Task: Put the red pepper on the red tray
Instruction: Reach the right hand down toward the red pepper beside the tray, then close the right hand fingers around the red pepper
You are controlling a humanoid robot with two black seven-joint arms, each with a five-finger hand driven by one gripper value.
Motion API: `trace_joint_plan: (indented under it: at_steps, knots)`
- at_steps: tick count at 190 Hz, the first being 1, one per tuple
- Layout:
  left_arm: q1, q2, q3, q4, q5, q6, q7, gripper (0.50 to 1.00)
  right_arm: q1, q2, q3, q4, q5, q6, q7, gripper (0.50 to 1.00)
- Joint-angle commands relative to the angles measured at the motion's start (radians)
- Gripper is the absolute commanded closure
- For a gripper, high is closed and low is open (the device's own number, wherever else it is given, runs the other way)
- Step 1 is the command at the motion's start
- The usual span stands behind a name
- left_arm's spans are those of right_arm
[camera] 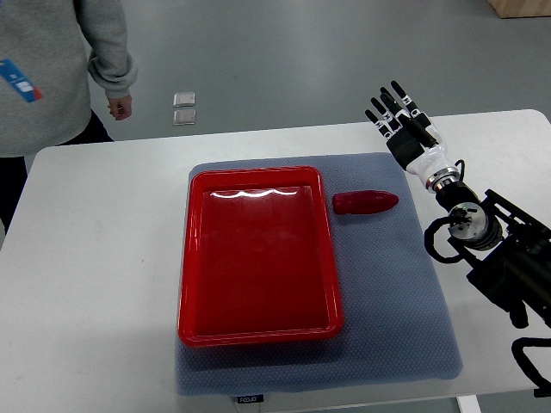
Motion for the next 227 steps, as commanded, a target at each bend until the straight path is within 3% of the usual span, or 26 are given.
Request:
trace_joint_plan:
  at_steps: [1, 84, 85, 99, 100, 112, 124, 125, 142, 161, 172, 173, 191, 227]
  knots:
    - [0.0, 0.0, 0.0, -0.001, 0.0, -0.001, 0.0, 0.5, 0.0, 0.0, 0.0, 0.0, 0.0, 0.002, 0.0, 0.587]
    - [0.0, 0.0, 0.0, -0.001, 0.0, 0.0, 0.0, 0.5, 0.052, -0.029, -0.02, 0.001, -0.21, 0.038, -0.021, 0.587]
    - [0.0, 0.0, 0.0, -0.001, 0.0, 0.0, 0.0, 0.5, 0.089, -0.066, -0.072, 0.001, -0.316, 0.064, -0.041, 0.587]
    - [0.0, 0.0, 0.002, -0.001, 0.0, -0.001, 0.0, 0.5, 0.1, -0.084, -0.1, 0.001, -0.368, 0.075, -0.043, 0.587]
    - [0.0, 0.0, 0.002, -0.001, 0.0, -0.001, 0.0, 0.5, 0.138, -0.128, -0.16, 0.005, -0.497, 0.092, -0.043, 0.587]
    - [0.0, 0.0, 0.002, -0.002, 0.0, -0.001, 0.0, 0.5, 0.198, -0.176, -0.228, 0.029, -0.65, 0.097, -0.043, 0.587]
    - [0.0, 0.0, 0.002, -0.002, 0.0, 0.0, 0.0, 0.5, 0.206, -0.184, -0.241, 0.037, -0.677, 0.097, -0.043, 0.589]
    - [0.0, 0.0, 0.002, -0.002, 0.0, -0.001, 0.0, 0.5, 0.233, -0.233, -0.3, 0.084, -0.804, 0.094, -0.046, 0.589]
    - [-0.002, 0.0, 0.002, -0.002, 0.0, -0.001, 0.0, 0.5, 0.267, -0.315, -0.387, 0.178, -0.994, 0.081, -0.046, 0.589]
    - [-0.005, 0.0, 0.003, -0.002, 0.0, -0.001, 0.0, 0.5, 0.264, -0.347, -0.452, 0.261, -1.181, -0.003, -0.044, 0.589]
    - [-0.005, 0.0, 0.003, -0.002, 0.0, -0.001, 0.0, 0.5, 0.264, -0.347, -0.452, 0.261, -1.181, -0.003, -0.044, 0.589]
    - [-0.005, 0.0, 0.002, -0.002, 0.0, -0.001, 0.0, 0.5, 0.252, -0.348, -0.497, 0.28, -1.265, -0.074, -0.04, 0.589]
    - [-0.005, 0.0, 0.002, -0.002, 0.0, -0.001, 0.0, 0.5, 0.224, -0.345, -0.56, 0.288, -1.313, -0.198, -0.038, 0.591]
    - [-0.005, 0.0, 0.0, -0.001, 0.0, -0.001, 0.0, 0.5, 0.161, -0.319, -0.597, 0.287, -1.324, -0.298, -0.038, 0.593]
